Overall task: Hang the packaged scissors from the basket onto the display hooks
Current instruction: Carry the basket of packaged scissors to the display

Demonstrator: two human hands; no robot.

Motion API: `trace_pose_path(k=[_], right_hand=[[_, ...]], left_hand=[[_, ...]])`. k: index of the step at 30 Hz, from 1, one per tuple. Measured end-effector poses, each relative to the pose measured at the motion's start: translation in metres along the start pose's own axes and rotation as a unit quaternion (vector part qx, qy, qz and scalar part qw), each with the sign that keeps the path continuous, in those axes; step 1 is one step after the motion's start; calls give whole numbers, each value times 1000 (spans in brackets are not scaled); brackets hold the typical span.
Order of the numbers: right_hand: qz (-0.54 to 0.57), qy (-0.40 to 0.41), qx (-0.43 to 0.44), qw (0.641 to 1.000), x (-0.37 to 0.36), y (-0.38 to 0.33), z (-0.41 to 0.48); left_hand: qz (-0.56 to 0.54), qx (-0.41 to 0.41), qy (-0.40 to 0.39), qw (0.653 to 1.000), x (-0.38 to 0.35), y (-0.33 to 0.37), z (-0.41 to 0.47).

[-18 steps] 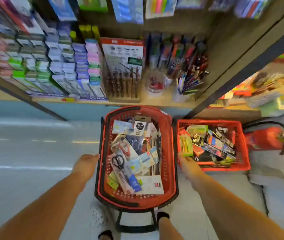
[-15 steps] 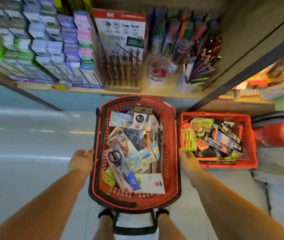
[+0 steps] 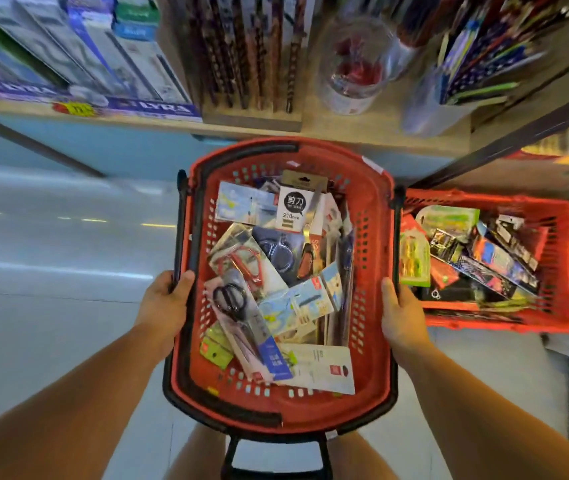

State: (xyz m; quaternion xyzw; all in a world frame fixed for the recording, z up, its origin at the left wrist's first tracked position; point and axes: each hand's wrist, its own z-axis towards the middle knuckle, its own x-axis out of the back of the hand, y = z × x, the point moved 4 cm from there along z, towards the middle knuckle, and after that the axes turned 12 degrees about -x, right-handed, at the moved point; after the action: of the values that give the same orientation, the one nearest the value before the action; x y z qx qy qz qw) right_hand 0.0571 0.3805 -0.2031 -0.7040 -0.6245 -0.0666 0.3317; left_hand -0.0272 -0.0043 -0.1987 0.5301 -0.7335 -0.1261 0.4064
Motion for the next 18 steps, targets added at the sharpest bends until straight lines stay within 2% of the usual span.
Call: trace_pose_path(k=[10,18], right_hand=[[-41,3,16,999,7,-23,-28],[-110,-12,97,989,35,-102,-143]], left_hand=[[-32,7,17,999,20,8,-26],[-128,49,60,989,119,43,-129]])
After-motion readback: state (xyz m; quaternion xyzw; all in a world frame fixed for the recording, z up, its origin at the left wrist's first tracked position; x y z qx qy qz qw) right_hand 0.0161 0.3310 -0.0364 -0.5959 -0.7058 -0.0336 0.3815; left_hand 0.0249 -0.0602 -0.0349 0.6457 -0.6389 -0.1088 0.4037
